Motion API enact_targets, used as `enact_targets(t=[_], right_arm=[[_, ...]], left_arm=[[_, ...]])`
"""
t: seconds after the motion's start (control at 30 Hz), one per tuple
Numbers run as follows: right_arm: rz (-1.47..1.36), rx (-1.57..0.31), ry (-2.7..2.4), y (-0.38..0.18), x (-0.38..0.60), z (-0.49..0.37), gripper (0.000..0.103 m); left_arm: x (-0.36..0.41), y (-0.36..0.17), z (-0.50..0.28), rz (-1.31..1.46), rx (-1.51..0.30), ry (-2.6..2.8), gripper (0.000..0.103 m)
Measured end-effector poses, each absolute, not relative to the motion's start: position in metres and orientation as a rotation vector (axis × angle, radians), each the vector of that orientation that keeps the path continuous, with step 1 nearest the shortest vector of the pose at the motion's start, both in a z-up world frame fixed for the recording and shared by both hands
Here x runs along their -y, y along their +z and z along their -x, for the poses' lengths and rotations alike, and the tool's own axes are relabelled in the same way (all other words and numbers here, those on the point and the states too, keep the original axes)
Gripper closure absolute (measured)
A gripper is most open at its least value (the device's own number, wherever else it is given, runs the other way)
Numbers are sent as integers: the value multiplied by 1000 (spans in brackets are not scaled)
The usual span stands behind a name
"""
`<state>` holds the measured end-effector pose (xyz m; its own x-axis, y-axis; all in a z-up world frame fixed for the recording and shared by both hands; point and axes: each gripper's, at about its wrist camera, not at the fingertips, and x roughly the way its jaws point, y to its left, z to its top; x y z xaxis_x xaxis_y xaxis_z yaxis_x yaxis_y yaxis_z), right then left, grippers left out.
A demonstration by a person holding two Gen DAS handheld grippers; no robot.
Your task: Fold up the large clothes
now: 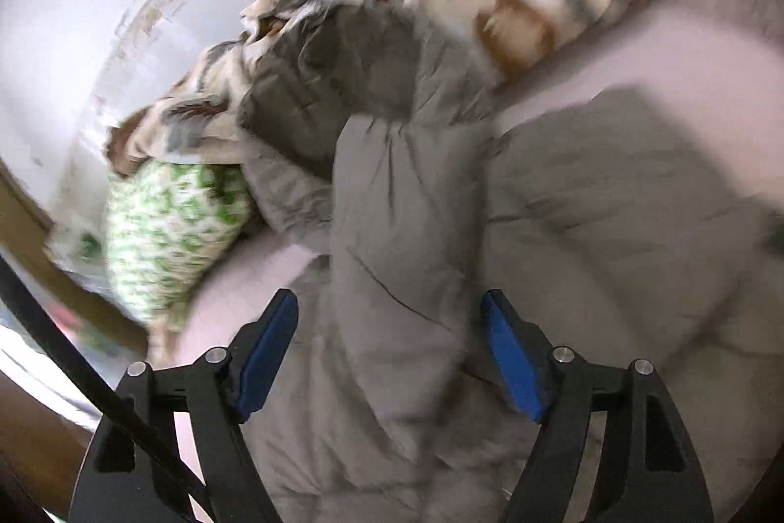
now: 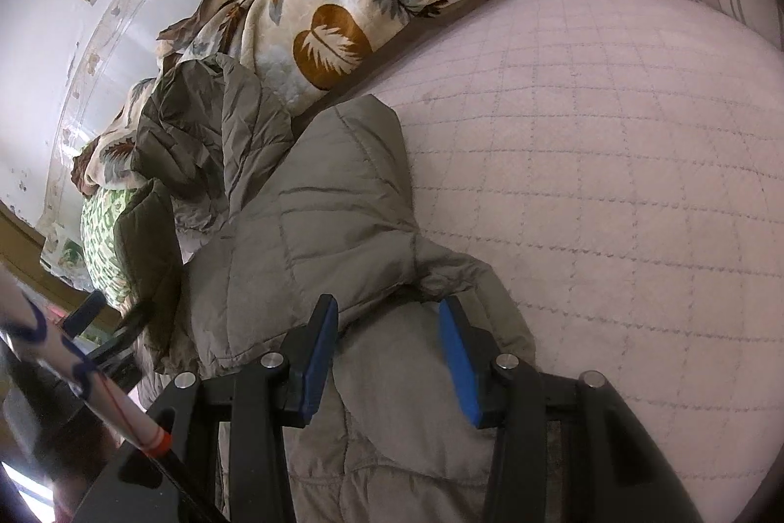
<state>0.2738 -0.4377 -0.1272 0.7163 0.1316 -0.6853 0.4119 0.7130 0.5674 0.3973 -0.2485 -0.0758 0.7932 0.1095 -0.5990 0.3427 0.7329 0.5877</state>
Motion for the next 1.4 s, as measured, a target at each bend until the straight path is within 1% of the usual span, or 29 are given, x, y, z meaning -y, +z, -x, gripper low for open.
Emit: enact_targets(t=[0.03,0.07,0.1,0.2,0.33,0.47,0.57,0.63,0.7,0.73,0.77,0.97,1.07,1.2,1.23,1.4], right_arm=[[-780,-774,-175,-127,438,-274,56],[-778,-774,-176,-127,439,-274,56],[-773,-775,-176,-127,439,-274,56],[-759,-777,-177,-126,439,-274,56],[-754,-783,-172,-128,436,-276,56],[-730,-797,-165,-129,429,-279,56],[-699,-805,-159,-130,421,-282,56],[-671,-813,-168,-131,417,-283,56],[-641,-820,-178,-131,414,-284,56],[-635,-820,-180,-131,414,-283,56],[-632,-820,-181,-131,413,-283,56],[-633,-811,-192,-131,414,-283,56],[-612,-799,-206,-128,409,-283,56],[-567,-804,-218,-127,403,-284,56],[-568,-806,-218,-128,404,-284,56],[-569,-815,-222,-131,406,-287,56]], left_arm=[[247,-79,-404,-756,-662,-106,57],[240,-78,-413,-708,-698,-94,88],[230,-75,-418,-652,-730,-91,89],[181,-53,-432,-401,-781,-81,89],[109,-46,-441,-157,-862,-71,90],[48,-79,-444,44,-987,-66,90],[27,-101,-438,146,-1029,-78,89],[16,-106,-434,215,-1033,-96,86],[11,-104,-429,239,-1041,-109,78],[7,-101,-426,234,-1041,-117,71],[4,-96,-423,221,-1037,-123,66],[-7,-54,-396,130,-944,-114,61],[-2,-44,-397,106,-914,-68,60],[1,-52,-405,80,-928,-32,57],[-2,-57,-406,77,-943,-15,51],[-46,-79,-410,100,-988,41,50]])
